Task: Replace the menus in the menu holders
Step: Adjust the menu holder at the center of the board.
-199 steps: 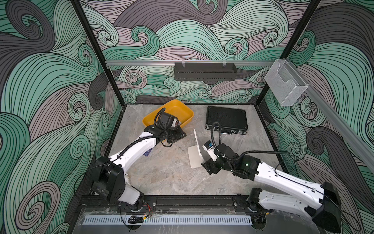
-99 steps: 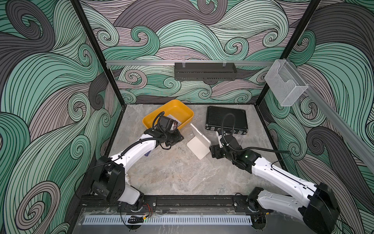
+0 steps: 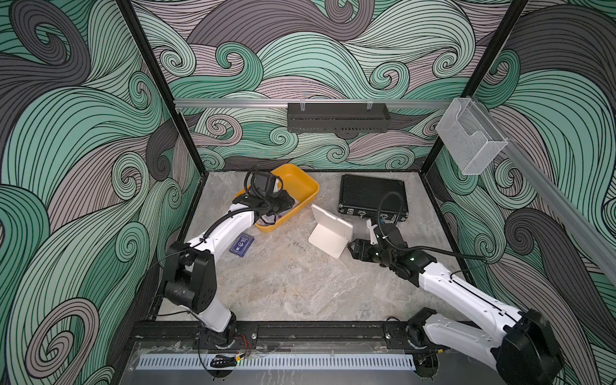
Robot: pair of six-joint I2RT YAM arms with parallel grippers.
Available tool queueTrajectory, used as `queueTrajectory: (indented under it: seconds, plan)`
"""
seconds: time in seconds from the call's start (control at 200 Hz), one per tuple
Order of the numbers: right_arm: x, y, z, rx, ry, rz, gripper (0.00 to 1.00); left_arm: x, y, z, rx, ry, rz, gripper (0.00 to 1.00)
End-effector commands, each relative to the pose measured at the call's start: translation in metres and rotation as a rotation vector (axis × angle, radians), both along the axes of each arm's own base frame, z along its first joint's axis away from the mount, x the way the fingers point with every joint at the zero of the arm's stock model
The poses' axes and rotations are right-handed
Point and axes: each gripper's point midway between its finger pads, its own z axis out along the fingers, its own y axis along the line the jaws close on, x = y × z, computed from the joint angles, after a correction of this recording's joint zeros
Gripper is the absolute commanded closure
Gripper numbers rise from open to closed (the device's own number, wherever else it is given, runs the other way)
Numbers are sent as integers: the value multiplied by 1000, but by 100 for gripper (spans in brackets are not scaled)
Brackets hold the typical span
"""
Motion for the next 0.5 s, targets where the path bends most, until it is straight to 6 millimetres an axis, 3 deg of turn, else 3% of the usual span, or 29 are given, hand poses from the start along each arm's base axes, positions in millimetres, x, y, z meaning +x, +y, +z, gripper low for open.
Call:
queueTrajectory:
  seconds: [0.0, 0.235, 0.495]
  plan:
    - [-12, 13, -7, 93, 85, -30, 21, 22, -31, 13, -48, -62, -153, 65]
    - [31, 27, 27, 181, 18, -91, 31, 35, -66, 9, -219, -58, -229, 70]
    - [63, 25, 32, 197, 13, -130, 37, 10, -84, -7, -227, -33, -389, 70]
